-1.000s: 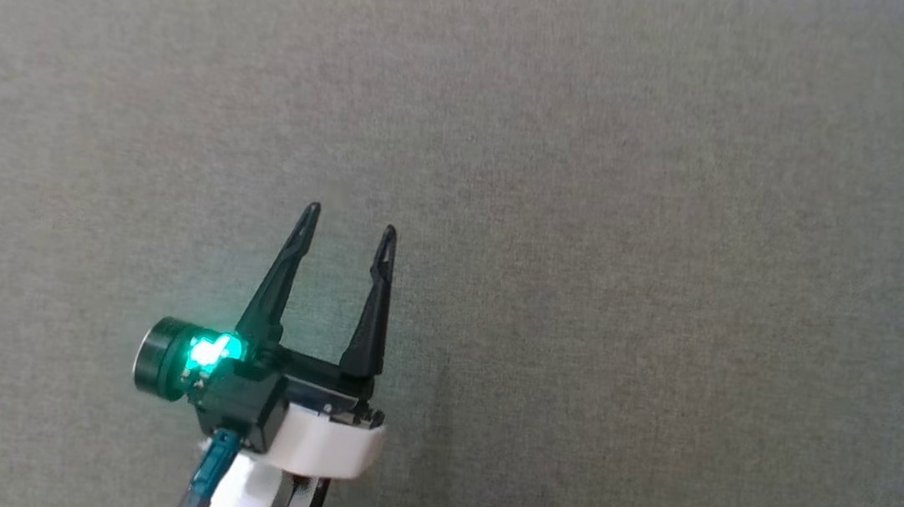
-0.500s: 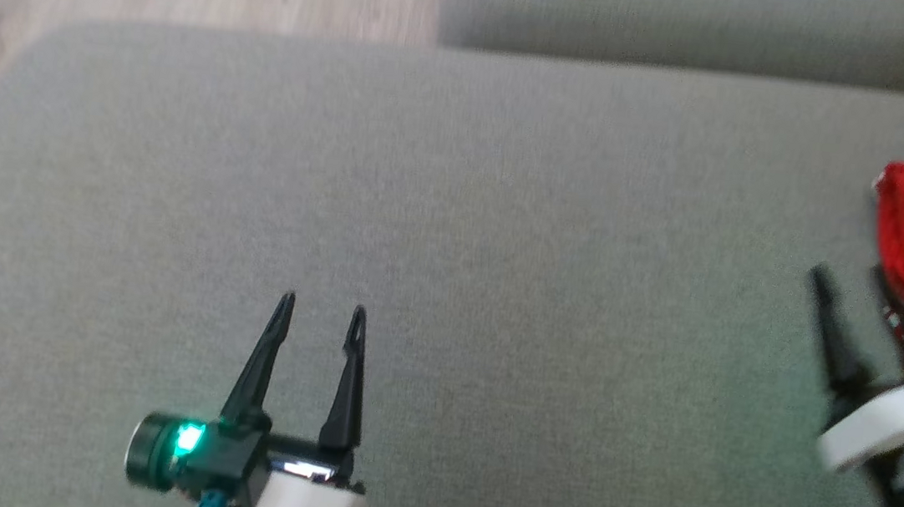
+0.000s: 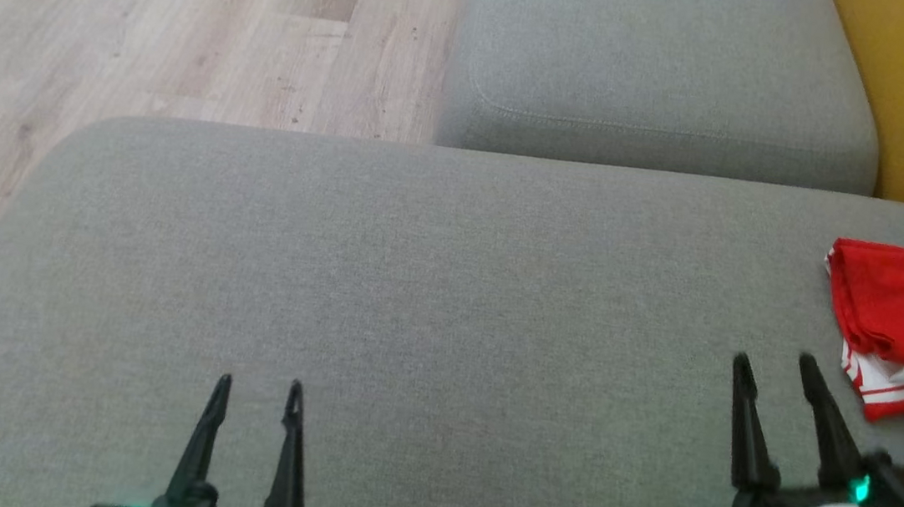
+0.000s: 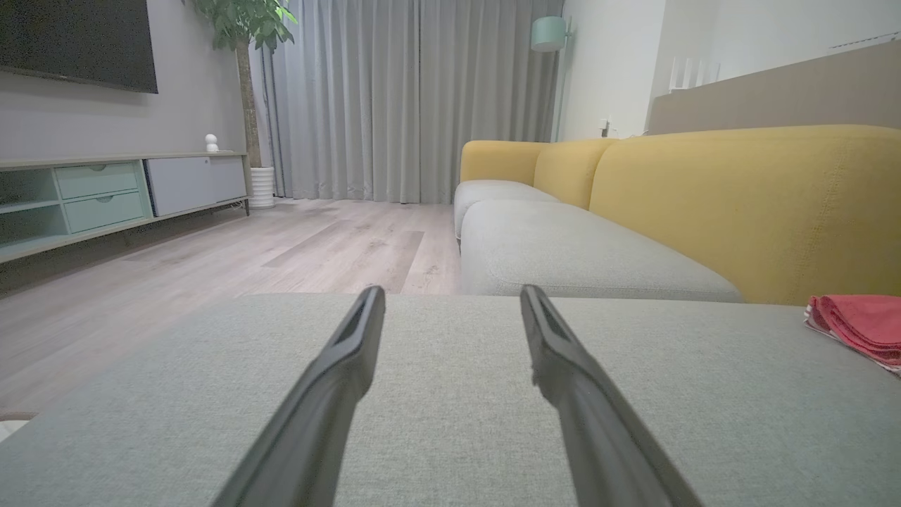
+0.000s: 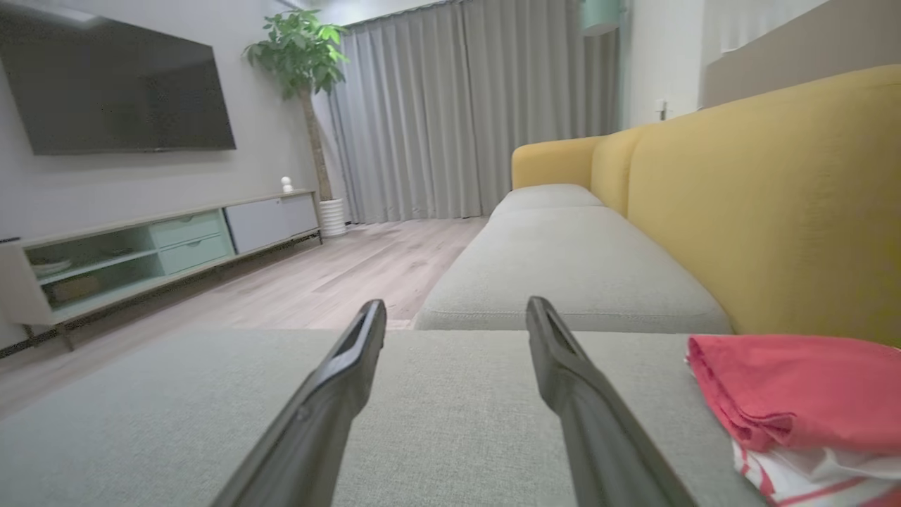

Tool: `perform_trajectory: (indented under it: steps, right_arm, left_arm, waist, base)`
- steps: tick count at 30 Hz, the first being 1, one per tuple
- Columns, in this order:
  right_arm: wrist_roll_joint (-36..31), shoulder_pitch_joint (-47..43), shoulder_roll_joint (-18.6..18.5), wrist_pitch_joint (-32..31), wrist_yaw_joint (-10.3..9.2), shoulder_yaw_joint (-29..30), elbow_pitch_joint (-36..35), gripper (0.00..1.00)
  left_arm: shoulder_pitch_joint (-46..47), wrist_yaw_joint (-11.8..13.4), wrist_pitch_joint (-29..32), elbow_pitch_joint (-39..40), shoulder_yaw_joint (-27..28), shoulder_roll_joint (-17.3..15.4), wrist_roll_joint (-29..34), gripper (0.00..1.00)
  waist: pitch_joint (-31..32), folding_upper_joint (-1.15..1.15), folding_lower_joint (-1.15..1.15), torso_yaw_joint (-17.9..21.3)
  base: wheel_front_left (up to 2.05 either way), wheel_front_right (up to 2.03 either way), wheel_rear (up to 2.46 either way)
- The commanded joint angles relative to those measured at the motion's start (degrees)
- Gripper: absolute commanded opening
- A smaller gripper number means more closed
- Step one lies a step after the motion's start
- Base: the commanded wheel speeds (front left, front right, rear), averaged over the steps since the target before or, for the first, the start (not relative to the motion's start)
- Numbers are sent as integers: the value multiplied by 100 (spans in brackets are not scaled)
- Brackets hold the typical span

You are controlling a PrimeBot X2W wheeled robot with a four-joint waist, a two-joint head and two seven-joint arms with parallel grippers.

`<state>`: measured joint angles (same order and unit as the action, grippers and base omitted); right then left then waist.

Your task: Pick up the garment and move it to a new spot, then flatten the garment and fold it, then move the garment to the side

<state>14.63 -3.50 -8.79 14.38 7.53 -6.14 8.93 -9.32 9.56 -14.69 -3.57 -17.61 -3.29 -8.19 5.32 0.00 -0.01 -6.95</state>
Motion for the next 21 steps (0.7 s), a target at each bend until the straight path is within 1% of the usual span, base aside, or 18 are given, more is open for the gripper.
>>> perform_trajectory:
  steps: [1, 4, 7, 21]
  right_arm:
    - [-144, -132, 176, 60, -4, 140, -313, 100]
    - [-202, -441, 341, 61, -4, 272, -312, 100]
    - [-250, -612, 400, 61, -4, 294, -215, 100]
    - [-221, -702, 483, 62, -4, 368, -144, 100]
  left_arm:
    - [125, -11, -30, 247, 270, 7, 75, 100]
    - [34, -50, -30, 284, 283, 11, 135, 100]
    - [-28, -87, -30, 296, 291, 15, 177, 100]
    - [-75, -180, -31, 257, 308, 30, 286, 100]
  waist:
    - [46, 0, 1, -20]
    - [85, 0, 1, -33]
    - [119, 0, 1, -21]
    - [171, 0, 1, 57]
  base:
    - [0, 0, 0]
    - [0, 0, 0]
    - [0, 0, 0]
    - [0, 0, 0]
